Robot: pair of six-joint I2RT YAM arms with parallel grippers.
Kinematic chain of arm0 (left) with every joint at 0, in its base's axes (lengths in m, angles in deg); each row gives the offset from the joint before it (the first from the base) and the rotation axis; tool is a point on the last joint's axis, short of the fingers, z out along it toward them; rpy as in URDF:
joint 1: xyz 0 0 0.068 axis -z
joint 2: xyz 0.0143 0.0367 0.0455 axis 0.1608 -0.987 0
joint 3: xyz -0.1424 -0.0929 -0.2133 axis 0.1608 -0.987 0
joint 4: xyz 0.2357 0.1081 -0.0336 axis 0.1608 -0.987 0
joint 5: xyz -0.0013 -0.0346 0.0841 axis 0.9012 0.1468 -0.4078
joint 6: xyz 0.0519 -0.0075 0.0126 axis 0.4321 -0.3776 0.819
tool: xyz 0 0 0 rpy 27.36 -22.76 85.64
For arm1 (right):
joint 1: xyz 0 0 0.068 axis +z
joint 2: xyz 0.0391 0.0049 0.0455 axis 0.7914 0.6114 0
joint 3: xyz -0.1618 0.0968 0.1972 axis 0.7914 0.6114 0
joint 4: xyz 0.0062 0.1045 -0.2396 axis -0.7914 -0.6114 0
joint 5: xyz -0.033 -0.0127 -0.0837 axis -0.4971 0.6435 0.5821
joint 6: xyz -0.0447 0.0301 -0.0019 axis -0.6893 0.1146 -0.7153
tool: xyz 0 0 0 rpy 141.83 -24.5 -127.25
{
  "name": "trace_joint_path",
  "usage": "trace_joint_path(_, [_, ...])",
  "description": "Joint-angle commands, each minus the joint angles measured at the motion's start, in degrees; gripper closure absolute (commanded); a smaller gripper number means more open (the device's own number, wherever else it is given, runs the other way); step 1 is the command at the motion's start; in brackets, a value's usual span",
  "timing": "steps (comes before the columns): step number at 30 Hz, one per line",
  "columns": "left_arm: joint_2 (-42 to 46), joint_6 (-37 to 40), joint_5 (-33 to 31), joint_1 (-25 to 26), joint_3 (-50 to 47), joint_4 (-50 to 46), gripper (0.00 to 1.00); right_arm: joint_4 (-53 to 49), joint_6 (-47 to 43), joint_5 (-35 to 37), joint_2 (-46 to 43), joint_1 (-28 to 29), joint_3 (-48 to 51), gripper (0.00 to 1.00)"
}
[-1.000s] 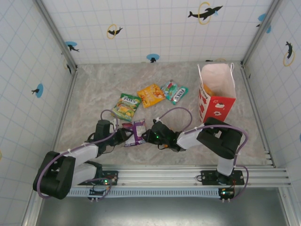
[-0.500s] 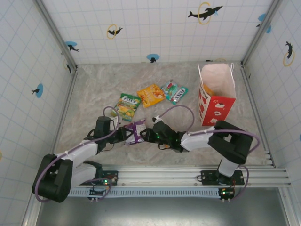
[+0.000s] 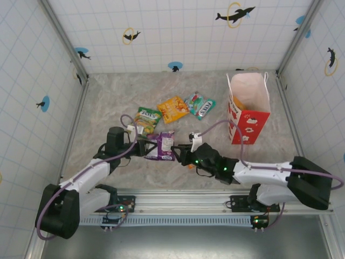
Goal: Place the snacks into the paper bag
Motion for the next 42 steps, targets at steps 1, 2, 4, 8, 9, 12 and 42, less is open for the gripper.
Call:
trace_joint_path(1, [1.10,1.97,6.64,0.59,2.89,5.81,0.84,0.58,-5.96,2.21,-3.94,0.00,2.59,0.53])
trace_joint_path(2, [1.08,1.96,7.36,0.80,3.16,6.37,0.84,1.01,-6.52,1.71,-4.85,-0.17,3.08,0.53])
trace_joint_path(4, [0.93,1.96,9.11,1.46,3.83,7.43,0.84,2.26,-7.35,0.40,-6.72,-0.38,4.35,0.52])
trace_joint_path(8, [0.36,1.90,10.72,2.65,5.06,8.80,0.85,5.67,-7.19,-2.95,-9.29,-1.53,7.12,0.50])
trace_joint_path(9, [0.20,1.73,10.82,2.94,5.28,9.19,0.85,6.55,-7.19,-4.04,-9.71,-1.82,7.61,0.50])
trace_joint_path(12, [-0.22,0.79,11.76,3.35,5.39,10.92,0.85,8.02,-7.10,-6.10,-10.53,-2.14,8.34,0.49])
trace_joint_path(42, [0.15,0.37,13.54,6.25,6.18,17.16,0.85,19.43,7.66,-14.92,-6.71,-6.97,9.85,0.50])
